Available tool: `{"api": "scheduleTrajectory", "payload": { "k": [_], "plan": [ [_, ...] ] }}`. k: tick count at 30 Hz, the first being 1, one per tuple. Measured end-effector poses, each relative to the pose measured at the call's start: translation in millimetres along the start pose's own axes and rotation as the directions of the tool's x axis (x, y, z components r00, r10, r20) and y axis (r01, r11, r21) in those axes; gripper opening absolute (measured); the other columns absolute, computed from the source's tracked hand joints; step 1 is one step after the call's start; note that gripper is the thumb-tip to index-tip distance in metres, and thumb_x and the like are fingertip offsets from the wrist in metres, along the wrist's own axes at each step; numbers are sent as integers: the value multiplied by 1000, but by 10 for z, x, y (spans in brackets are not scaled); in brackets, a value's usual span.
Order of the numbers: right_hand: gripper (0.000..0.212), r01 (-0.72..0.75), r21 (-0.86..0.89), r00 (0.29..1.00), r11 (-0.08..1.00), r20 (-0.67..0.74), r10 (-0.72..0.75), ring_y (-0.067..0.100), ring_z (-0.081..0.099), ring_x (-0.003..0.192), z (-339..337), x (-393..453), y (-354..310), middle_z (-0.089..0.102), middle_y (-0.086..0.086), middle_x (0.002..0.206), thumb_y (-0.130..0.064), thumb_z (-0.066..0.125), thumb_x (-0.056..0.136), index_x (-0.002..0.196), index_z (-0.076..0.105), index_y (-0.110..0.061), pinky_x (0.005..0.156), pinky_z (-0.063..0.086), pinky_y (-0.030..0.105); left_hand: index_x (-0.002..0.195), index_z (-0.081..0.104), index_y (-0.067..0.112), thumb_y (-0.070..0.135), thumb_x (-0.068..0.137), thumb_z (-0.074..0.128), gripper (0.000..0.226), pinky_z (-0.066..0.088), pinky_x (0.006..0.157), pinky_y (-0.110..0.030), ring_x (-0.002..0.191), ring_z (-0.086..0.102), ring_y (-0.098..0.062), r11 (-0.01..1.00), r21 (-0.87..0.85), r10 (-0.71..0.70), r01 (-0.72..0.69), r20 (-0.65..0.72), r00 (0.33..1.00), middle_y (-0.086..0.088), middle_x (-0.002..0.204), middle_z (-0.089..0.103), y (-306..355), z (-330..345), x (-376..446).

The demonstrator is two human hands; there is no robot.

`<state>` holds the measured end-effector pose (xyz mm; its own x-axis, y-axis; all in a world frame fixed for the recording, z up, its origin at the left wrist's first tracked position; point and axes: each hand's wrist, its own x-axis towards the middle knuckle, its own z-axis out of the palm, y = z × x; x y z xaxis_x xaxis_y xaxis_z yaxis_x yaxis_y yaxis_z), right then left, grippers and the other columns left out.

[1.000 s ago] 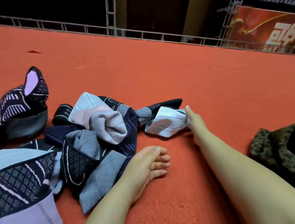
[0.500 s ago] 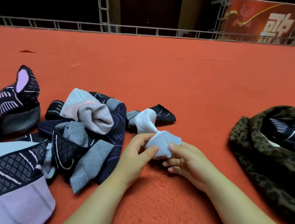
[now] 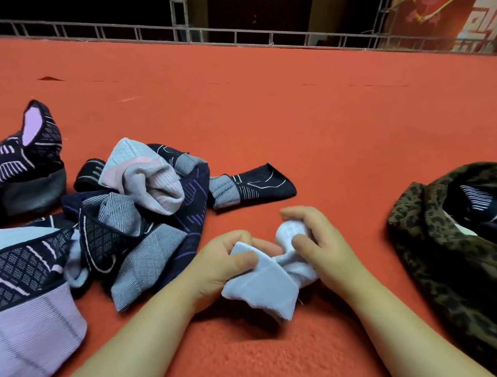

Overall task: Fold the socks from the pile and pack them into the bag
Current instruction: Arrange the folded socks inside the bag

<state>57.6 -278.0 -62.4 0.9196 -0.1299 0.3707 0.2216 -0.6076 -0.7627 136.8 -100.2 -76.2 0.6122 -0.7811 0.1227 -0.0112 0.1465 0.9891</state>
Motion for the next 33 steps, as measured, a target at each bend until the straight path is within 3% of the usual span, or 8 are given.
{"api": "scheduleTrajectory", "payload": {
  "k": [5,13,19,22,24,26,28,33],
  "plan": [
    [17,-242,226,966,943,144,213,2,43,49,11,-24,-122,49,-12,52,-33,67,56,56,55,-21,47,36,17,57,47,21,44,59,63,29,38,57,-26,60,50,-16,998,-29,51,-57,-175,983,3,63,58,-38,-42,53],
    [38,-338,500,808,797,-281,518,16,39,55,-115,104,44,42,0,56,-31,64,87,54,48,-21,55,31,30,62,39,18,47,77,61,39,31,47,-24,48,34,-6,975,-25,144,-223,-692,707,8,50,38,0,-245,174],
    [33,-271,-387,922,882,-366,122,19,54,84,-95,50,-72,59,-5,81,-49,40,85,71,56,-24,75,39,34,58,38,21,39,83,62,39,27,47,-21,46,29,-3,932,-229,69,-280,-647,759,10,50,32,43,-199,160],
    [58,46,-598,979,800,-131,-154,19,37,134,-23,-50,-145,54,0,134,-55,29,87,116,63,-18,112,15,47,56,32,18,43,73,72,50,24,41,-18,44,22,-6,870,-414,56,-266,-453,889,5,50,25,72,-100,114],
    [77,152,-603,988,783,85,-126,11,28,139,77,-82,-220,50,-4,139,-69,17,86,133,52,-19,114,-3,49,54,34,19,52,54,84,59,21,46,-22,45,22,-7,865,-432,94,-254,-356,930,4,50,25,73,-60,92],
    [78,162,-600,970,783,242,-15,7,46,121,159,-93,-244,60,-11,121,-78,19,76,128,52,-30,114,10,45,49,39,23,55,46,86,57,18,50,-25,45,25,-7,878,-409,117,-251,-325,938,6,49,28,72,-48,77],
    [52,105,-558,956,823,286,72,7,51,78,198,-77,-206,58,-15,79,-79,36,68,86,55,-34,82,39,38,48,40,24,55,48,85,54,21,47,-23,44,26,-6,888,-382,96,-254,-386,917,7,48,30,70,-49,87],
    [34,-302,87,953,949,68,297,6,42,51,177,-14,-118,50,-10,52,-49,66,61,58,57,-17,52,34,28,68,45,21,48,65,62,32,30,57,-23,55,34,-1,944,20,249,-329,-698,671,9,61,39,90,-104,97]
  ]
}}
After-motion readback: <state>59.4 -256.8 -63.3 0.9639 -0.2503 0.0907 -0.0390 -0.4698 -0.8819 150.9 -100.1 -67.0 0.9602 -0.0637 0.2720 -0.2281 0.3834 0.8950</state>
